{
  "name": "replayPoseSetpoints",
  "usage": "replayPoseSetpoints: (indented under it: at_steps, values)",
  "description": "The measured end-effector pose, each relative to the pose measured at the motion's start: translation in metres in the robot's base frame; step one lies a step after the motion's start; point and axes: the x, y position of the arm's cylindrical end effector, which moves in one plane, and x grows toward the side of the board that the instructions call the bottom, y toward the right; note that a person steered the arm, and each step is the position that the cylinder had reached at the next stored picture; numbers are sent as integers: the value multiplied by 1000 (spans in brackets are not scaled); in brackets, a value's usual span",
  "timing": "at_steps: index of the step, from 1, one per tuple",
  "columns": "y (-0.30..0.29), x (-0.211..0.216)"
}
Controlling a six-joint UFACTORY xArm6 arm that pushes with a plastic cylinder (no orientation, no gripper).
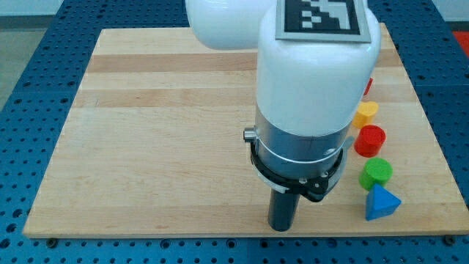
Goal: Push the blue triangle to the right side of the green circle
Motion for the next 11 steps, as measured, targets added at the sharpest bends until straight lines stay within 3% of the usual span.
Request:
replayPoseSetpoints:
  at_steps: [4, 8, 11]
  values:
    - [1, 5]
    - [155, 0]
    - [235, -61]
